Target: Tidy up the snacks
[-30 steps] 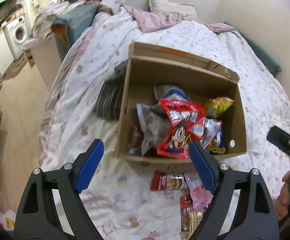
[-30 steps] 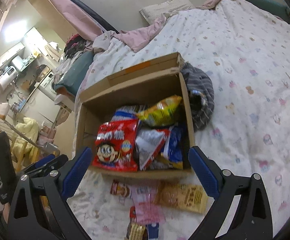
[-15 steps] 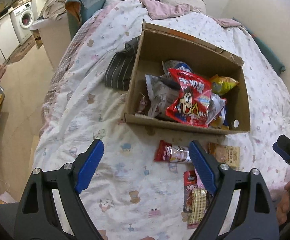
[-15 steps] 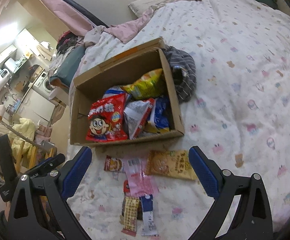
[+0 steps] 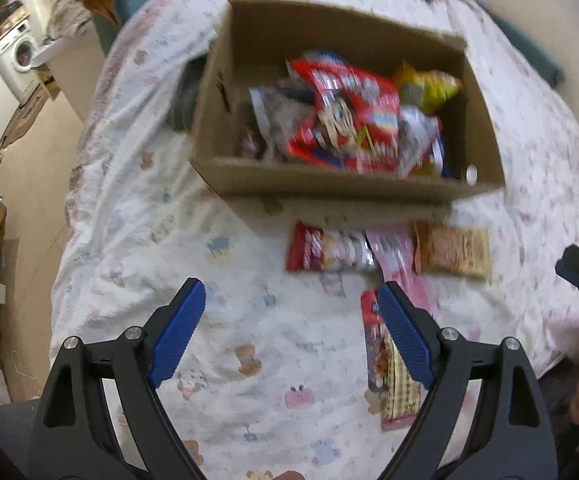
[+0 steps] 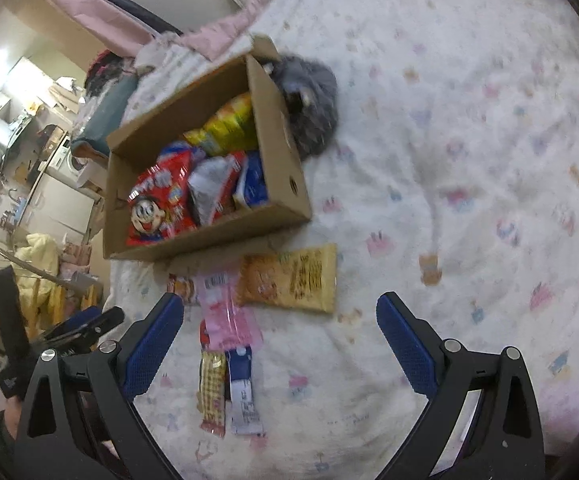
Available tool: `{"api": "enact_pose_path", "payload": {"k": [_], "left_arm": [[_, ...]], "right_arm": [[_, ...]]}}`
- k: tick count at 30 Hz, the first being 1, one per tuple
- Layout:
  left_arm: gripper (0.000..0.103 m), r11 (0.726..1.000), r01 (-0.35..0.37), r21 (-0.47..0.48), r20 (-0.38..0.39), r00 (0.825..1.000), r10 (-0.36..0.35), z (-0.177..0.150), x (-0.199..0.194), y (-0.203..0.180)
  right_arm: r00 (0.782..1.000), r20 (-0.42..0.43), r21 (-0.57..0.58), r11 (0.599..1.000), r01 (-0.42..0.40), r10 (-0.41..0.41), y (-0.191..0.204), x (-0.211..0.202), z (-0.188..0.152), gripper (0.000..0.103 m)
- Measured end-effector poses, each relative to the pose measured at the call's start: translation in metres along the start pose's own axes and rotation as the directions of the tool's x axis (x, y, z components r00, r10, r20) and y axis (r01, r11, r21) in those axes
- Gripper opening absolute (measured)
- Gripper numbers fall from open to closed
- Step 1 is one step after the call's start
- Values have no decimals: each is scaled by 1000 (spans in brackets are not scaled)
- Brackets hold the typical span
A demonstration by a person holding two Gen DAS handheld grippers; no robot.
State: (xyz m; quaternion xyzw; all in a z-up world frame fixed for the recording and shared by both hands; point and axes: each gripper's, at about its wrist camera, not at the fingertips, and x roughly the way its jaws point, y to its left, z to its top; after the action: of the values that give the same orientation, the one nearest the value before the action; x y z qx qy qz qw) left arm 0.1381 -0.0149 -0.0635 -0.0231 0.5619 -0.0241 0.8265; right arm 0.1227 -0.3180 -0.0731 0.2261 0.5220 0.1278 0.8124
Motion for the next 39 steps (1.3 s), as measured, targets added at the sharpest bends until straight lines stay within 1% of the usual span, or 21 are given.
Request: {"api": "enact_pose_path", "payload": {"k": [2,4,5,7,8,9,10,12,14,18,19,20,21,23,25,28,30,32,34,38,39], "left_arm": [[86,1000,8,11,-20,1000,-8,-3,5,-4],[86,1000,0,27,-29,1000,1,-4,7,-8],[86,1000,1,29,-32,999,0,-4,8,-9],[86,1000,8,23,-35,999,-7,-4,9,-8],[86,1000,9,19,-38,999,-8,-4,9,-6],[86,1000,10,17,-40,999,-9,-4,9,-5],[86,1000,6,20,-41,999,-6,-3,9,-4],[86,1000,4,20,-40,999,-3,-4,9,-1],[86,1000,9,11,-47,999,-8,-6,10,3],[86,1000,-9,8,-46,999,10,-9,11,12],[86,1000,-13,5,-46,999,13,-10,11,15],[86,1000,-15,0,-47,999,15,-11,12,18],[86,1000,-18,-3,-49,999,17,-11,12,20],[86,1000,-18,-9,-54,998,18,-13,13,24],[85,1000,-6,-13,-61,998,5,-14,13,24],[80,999,33,-11,-70,997,-33,-18,12,14],[80,999,52,4,-75,996,-52,-23,13,0],[79,996,78,33,-92,993,-75,-30,17,-20],[67,991,107,77,-126,987,-96,-38,23,-42],[59,982,134,130,-202,974,-106,-54,42,-74],[54,981,130,145,-212,972,-98,-57,45,-80]], "right_arm": [[998,-59,34,999,-14,16,-6,11,-2,99],[991,-128,56,998,-31,38,-8,26,-5,92],[985,-164,56,998,-41,50,-6,33,-7,90],[961,-263,49,995,-81,91,2,52,-14,80],[952,-293,33,996,-83,89,8,59,-18,76],[944,-321,1,997,-75,72,15,67,-22,71],[939,-341,-32,997,-66,51,23,72,-26,62],[923,-383,-93,993,-68,28,38,84,-33,57],[907,-421,-138,988,-65,1,49,94,-40,55],[877,-474,-211,977,-24,-81,62,114,-51,41],[871,-480,-234,972,-12,-105,64,118,-53,39],[867,-483,-250,968,-2,-123,65,120,-55,33],[865,-483,-261,965,5,-135,66,121,-55,20],[868,-476,-277,961,4,-140,67,119,-56,20],[879,-460,-282,959,-8,-127,69,114,-56,19],[908,-404,-274,962,-7,-108,67,98,-49,19],[927,-357,-260,965,14,-110,65,89,-41,19],[941,-322,-232,972,31,-107,57,80,-36,19],[949,-296,-212,976,48,-111,50,72,-31,20],[957,-268,-177,982,61,-108,35,60,-27,19],[959,-262,-173,983,64,-108,32,58,-28,20]]}}
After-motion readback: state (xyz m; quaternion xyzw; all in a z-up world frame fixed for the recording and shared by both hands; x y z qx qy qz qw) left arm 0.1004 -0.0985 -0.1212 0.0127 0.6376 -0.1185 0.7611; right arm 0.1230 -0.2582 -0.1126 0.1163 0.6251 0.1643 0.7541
